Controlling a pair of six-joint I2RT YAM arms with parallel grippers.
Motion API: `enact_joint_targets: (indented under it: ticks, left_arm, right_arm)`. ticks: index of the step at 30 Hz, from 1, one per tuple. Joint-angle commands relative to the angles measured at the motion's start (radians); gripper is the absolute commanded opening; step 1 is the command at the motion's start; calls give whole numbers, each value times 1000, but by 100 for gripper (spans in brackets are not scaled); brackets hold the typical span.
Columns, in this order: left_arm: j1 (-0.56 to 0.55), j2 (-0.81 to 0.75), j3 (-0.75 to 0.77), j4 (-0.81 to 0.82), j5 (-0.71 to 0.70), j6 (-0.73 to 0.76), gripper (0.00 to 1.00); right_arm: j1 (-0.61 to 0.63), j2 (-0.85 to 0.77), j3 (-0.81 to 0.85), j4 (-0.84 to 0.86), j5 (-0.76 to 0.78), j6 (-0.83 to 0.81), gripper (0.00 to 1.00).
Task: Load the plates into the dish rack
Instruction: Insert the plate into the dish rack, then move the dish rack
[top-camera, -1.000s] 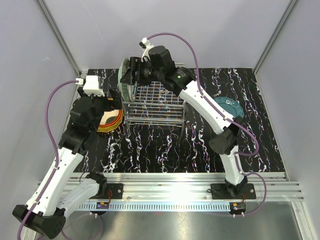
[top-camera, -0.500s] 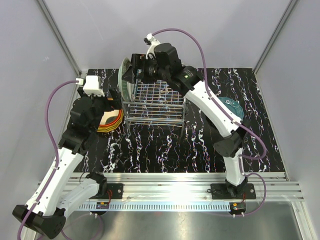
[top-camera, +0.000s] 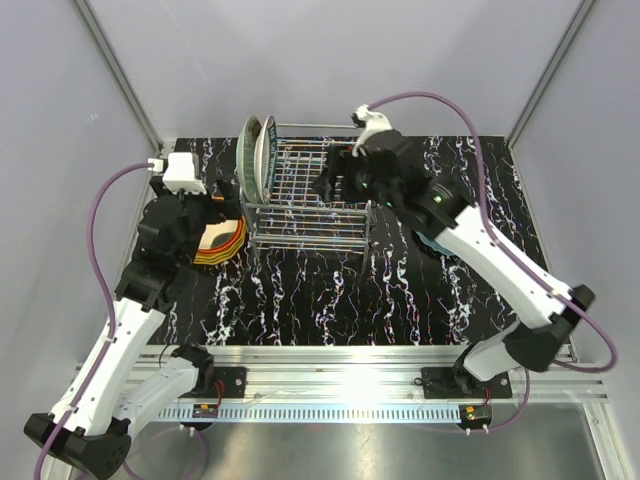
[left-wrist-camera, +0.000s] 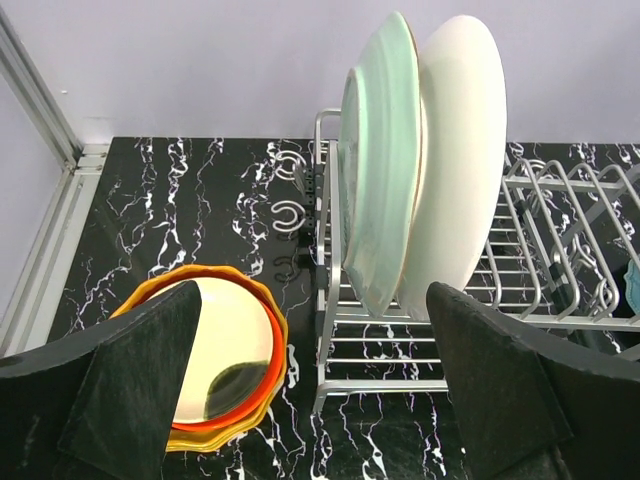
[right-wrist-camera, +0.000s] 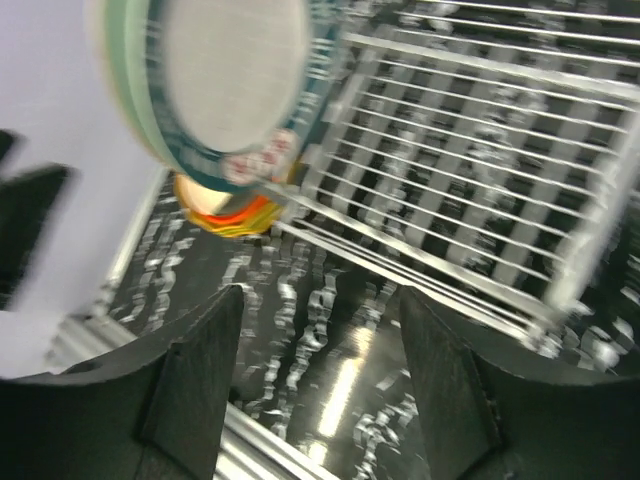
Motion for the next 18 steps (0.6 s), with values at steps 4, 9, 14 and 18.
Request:
enact_joint_targets:
  ticks: [4,9,14,18]
  left_arm:
    - [3,-63,10,43,-49,15,99]
    - [2,-82,8,48,-40,16,99]
    - [2,-71,17,40,-2,19,99]
    - [2,-62,20,40,26,21,99]
  right_arm:
    - [-32,-186,-240,-5,316,11,66]
    - [-76,-211,-311,-19,352,25,63]
    - [-131,-185,-342,-16,332,16,63]
    - [-173,-145,-350,30,274,-13,61]
